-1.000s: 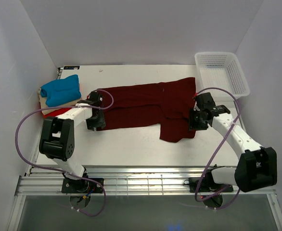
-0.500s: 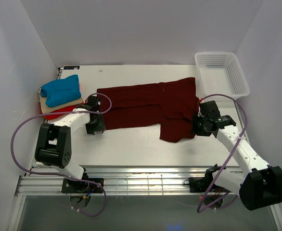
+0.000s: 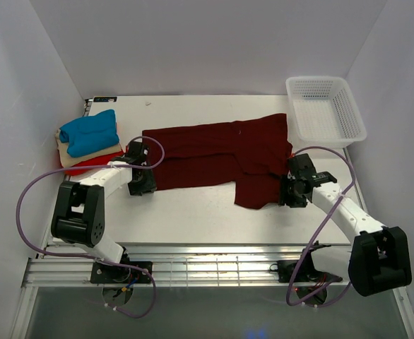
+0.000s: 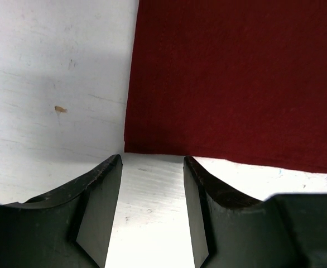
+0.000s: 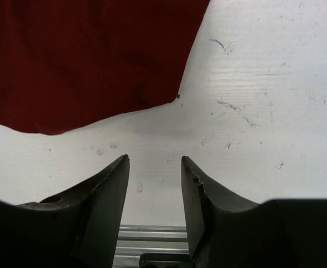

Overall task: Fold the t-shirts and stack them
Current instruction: Grap the side of the flattened tshirt closest away from the robot with both arms

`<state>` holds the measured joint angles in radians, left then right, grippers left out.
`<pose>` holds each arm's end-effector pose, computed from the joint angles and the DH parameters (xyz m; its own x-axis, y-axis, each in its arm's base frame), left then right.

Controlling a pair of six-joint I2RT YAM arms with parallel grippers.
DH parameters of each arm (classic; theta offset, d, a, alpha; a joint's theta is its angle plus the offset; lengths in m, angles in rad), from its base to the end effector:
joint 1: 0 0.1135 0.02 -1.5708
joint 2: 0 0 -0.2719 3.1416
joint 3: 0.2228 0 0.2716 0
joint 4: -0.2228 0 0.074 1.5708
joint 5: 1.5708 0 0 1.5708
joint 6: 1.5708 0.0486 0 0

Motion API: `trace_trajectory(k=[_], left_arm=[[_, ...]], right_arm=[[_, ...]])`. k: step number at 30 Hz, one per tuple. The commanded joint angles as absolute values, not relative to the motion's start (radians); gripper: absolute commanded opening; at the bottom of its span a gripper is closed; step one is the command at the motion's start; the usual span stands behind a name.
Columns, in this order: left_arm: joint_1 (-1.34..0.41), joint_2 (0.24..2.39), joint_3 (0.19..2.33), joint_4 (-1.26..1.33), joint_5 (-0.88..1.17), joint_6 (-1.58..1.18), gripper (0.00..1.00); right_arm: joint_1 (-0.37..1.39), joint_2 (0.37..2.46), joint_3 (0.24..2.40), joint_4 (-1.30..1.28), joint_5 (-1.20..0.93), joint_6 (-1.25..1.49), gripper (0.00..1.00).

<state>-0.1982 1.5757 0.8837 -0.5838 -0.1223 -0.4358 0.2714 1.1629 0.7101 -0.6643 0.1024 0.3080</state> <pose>0.2944 -0.0531 0.1456 -0.9182 -0.2429 -0.3128 -0.2503 0.9680 -0.0169 0.2231 0.0569 0.1912 -0.8929 0.0646 -0.4455 0.0495 0.9977 0.0453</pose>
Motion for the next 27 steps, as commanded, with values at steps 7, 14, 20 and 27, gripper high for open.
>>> trace_trajectory(k=[7, 14, 20, 27], left_arm=[[-0.195, 1.566, 0.946, -0.523, -0.133, -0.436, 0.59], [-0.195, 1.591, 0.940, -0.526, -0.133, -0.442, 0.58], [-0.193, 1.592, 0.939, -0.560, -0.152, -0.445, 0.57], [-0.193, 1.578, 0.931, -0.546, -0.179, -0.428, 0.57]], right_arm=[[0.273, 1.238, 0.704, -0.552, 0.118, 0.316, 0.49], [0.272, 1.310, 0.707, -0.505, 0.117, 0.307, 0.49], [0.272, 1.345, 0.704, -0.473, 0.109, 0.308, 0.49], [0.265, 1.367, 0.710, -0.450, 0.123, 0.296, 0.49]])
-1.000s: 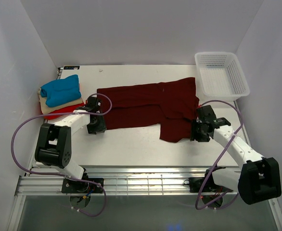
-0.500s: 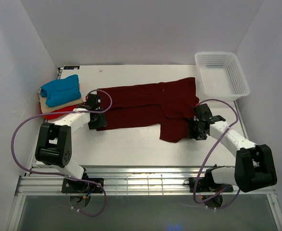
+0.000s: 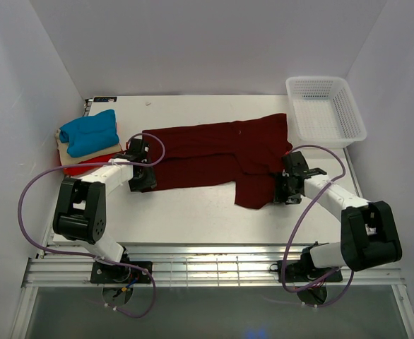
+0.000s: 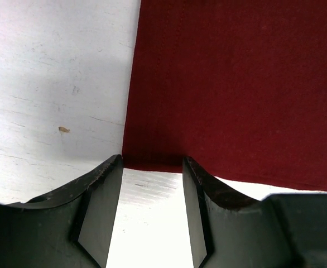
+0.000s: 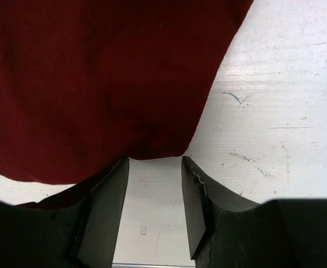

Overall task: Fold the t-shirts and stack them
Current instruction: Grap the side of the flattened tshirt closest away from the robot with both arms

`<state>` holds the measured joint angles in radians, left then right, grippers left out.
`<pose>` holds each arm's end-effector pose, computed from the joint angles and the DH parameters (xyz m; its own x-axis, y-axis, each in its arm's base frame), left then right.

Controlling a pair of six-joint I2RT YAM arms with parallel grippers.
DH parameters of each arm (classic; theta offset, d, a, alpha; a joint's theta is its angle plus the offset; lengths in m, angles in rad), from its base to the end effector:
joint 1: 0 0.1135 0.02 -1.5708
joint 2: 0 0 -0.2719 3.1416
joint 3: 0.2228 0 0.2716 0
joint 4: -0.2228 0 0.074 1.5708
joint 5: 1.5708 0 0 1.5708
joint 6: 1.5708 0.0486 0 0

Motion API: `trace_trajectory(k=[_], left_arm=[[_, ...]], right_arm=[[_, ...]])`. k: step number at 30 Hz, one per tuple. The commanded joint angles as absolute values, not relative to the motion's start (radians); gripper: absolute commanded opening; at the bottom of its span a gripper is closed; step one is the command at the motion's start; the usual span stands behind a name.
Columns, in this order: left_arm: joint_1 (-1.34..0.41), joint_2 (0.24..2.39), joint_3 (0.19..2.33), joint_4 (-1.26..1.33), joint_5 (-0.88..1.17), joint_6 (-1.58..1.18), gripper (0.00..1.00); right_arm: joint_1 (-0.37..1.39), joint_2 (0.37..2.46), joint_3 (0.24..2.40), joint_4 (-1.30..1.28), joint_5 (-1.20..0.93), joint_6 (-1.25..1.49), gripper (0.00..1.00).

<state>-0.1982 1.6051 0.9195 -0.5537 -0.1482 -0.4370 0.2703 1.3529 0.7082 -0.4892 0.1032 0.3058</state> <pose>0.3074 -0.0544 0.1486 -0.9024 -0.2457 -0.3540 -0.2586 0.9659 -0.0112 0.2526 0.0648 0.1569 -0.9000 0.0614 -0.4316 0.0497 0.9980 0.0384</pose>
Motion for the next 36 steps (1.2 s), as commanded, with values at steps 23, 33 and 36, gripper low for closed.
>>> trace_trajectory(k=[23, 33, 36], left_arm=[[-0.195, 1.641, 0.902, -0.515, -0.195, -0.379, 0.00], [-0.196, 1.503, 0.937, -0.595, -0.155, -0.411, 0.00], [-0.196, 1.488, 0.957, -0.620, -0.146, -0.417, 0.00]], right_arm=[[0.229, 1.329, 0.730, -0.459, 0.124, 0.219, 0.08], [0.229, 1.220, 0.865, -0.606, 0.153, 0.206, 0.08], [0.229, 1.224, 0.911, -0.624, 0.155, 0.203, 0.08]])
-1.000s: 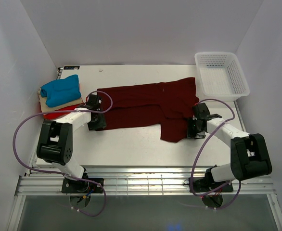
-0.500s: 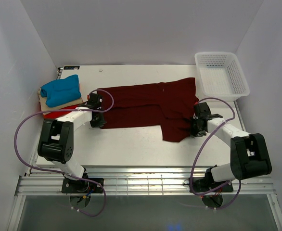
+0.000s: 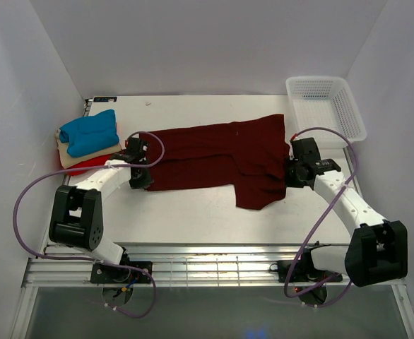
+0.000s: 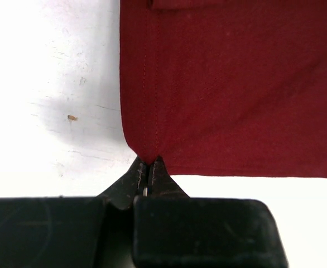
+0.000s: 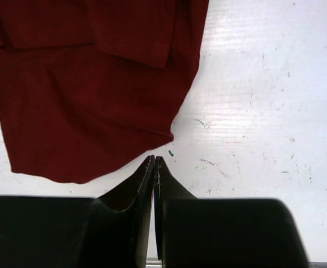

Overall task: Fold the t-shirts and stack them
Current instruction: Grap the side of the flattened tshirt closest away from the robot with both arms

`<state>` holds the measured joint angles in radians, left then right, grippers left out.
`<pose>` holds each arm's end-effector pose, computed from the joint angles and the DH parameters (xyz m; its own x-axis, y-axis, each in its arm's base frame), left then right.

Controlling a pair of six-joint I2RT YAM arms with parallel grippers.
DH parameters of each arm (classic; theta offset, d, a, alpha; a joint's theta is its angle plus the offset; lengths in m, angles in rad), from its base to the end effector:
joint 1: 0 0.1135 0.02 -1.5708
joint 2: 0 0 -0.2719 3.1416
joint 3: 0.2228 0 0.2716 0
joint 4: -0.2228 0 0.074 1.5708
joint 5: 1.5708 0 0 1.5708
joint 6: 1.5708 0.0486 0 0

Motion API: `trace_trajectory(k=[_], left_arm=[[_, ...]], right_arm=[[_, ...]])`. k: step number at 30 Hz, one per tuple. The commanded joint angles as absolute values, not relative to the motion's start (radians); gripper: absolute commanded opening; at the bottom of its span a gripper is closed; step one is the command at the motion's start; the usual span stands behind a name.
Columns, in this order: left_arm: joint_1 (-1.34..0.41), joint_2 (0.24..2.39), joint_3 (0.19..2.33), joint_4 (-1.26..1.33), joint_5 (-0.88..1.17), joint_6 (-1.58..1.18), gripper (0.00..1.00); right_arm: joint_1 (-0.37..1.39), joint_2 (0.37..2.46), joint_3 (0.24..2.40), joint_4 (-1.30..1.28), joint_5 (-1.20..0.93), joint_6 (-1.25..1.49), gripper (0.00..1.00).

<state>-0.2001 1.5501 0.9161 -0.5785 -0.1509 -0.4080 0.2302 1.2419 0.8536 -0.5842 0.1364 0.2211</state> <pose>0.3015 -0.0537 0.1625 -0.8999 -0.2177 -0.3778 -0.2312 0.9729 -0.0099 0.2633 0.0549 0.2252 -0.8181 0.0314 -0.5742 0.0286 0.9995 0.0139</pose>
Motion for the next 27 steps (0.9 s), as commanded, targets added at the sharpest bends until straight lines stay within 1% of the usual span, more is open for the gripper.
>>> trace_trajectory(k=[1, 2, 3, 4, 6, 8, 9, 15, 27], left_arm=[[-0.196, 1.488, 0.957, -0.621, -0.143, -0.420, 0.00], [-0.196, 1.488, 0.956, -0.620, -0.143, -0.422, 0.00], [-0.195, 1.491, 0.953, -0.620, -0.143, -0.420, 0.00], [-0.196, 1.494, 0.951, -0.620, -0.141, -0.420, 0.00], [-0.196, 1.499, 0.946, -0.620, -0.138, -0.420, 0.00], [-0.195, 1.494, 0.936, -0.618, -0.137, -0.423, 0.00], [-0.196, 1.494, 0.933, -0.618, -0.135, -0.425, 0.00], [-0.196, 1.473, 0.919, -0.618, -0.138, -0.425, 0.00], [-0.196, 1.448, 0.896, -0.620, -0.149, -0.423, 0.00]], right_arm=[[0.229, 1.236, 0.916, -0.624, 0.156, 0.201, 0.08], [0.229, 1.247, 0.913, -0.623, 0.160, 0.201, 0.10], [0.229, 1.271, 0.910, -0.623, 0.156, 0.201, 0.14], [0.230, 1.284, 0.907, -0.623, 0.150, 0.207, 0.26], [0.229, 1.307, 0.882, -0.604, 0.129, 0.209, 0.38], [0.229, 1.313, 0.845, -0.566, 0.115, 0.215, 0.47], [0.229, 1.318, 0.835, -0.555, 0.115, 0.216, 0.48], [0.230, 1.362, 0.790, -0.494, 0.107, 0.219, 0.51], [0.221, 1.431, 0.756, -0.399, 0.071, 0.196, 0.49]])
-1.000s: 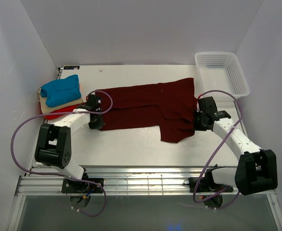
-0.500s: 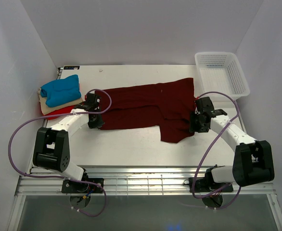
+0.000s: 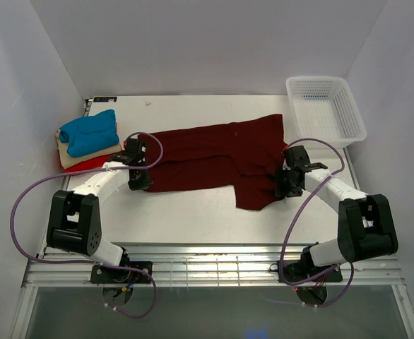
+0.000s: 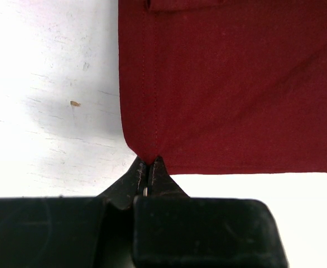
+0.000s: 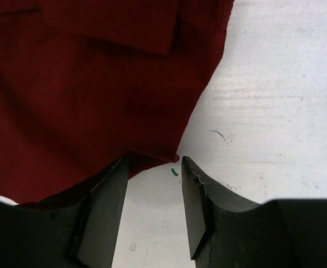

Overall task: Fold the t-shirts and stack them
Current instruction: Grap the side of the flattened tshirt closest away from the robot with both arms, then fold the other side of the tshirt into a rectangle

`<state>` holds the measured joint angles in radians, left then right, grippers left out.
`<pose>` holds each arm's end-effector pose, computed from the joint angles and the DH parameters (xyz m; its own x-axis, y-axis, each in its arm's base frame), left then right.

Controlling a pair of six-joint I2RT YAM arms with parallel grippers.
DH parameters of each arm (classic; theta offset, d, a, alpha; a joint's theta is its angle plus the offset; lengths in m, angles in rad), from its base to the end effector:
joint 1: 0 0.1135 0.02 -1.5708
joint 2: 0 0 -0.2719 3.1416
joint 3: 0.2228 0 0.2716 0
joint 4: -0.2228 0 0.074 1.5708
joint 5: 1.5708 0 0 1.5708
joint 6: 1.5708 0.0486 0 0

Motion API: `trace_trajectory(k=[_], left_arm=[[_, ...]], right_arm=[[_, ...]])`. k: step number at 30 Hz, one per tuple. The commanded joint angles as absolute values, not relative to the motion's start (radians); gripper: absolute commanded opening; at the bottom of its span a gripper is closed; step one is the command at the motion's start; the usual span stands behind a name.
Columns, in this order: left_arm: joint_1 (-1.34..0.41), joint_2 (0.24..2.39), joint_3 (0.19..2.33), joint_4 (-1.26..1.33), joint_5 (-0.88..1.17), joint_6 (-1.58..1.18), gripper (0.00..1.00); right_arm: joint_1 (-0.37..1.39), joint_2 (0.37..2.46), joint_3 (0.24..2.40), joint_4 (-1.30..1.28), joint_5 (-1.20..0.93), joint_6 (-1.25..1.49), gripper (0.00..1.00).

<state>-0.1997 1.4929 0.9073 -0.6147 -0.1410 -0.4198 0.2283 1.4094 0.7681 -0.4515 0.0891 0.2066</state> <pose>0.2924 -0.0522 0.1744 -0.8940 -0.2308 -0.3840 -0.2385 0.9707 -0.0280 0.2745 0.0593 0.1628 -0.8845 0.0042 -0.4664 -0.0042 0.9998 0.0170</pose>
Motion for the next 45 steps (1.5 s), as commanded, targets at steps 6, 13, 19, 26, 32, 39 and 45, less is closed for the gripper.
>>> trace_trajectory(k=[6, 13, 19, 26, 32, 39, 45], left_arm=[[-0.195, 1.442, 0.894, -0.620, -0.153, -0.423, 0.00], [-0.195, 1.451, 0.897, -0.620, -0.155, -0.420, 0.00], [-0.195, 1.453, 0.899, -0.618, -0.153, -0.420, 0.00], [-0.195, 1.443, 0.934, -0.626, -0.153, -0.430, 0.00], [-0.193, 1.469, 0.983, -0.634, -0.146, -0.451, 0.00], [-0.170, 1.574, 1.069, -0.620, -0.118, -0.466, 0.00], [-0.135, 1.672, 1.157, -0.615, -0.092, -0.463, 0.00]], right_arm=[[0.219, 1.445, 0.741, -0.393, 0.078, 0.187, 0.40], [0.218, 1.417, 0.752, -0.448, 0.067, 0.184, 0.08], [0.218, 1.306, 0.857, -0.648, 0.064, 0.187, 0.08], [0.219, 1.318, 1.030, -0.742, 0.051, 0.166, 0.08], [0.219, 1.489, 1.150, -0.730, 0.035, 0.160, 0.08], [0.213, 1.727, 1.337, -0.735, 0.015, 0.132, 0.08], [0.199, 1.890, 1.537, -0.801, 0.011, 0.104, 0.08]])
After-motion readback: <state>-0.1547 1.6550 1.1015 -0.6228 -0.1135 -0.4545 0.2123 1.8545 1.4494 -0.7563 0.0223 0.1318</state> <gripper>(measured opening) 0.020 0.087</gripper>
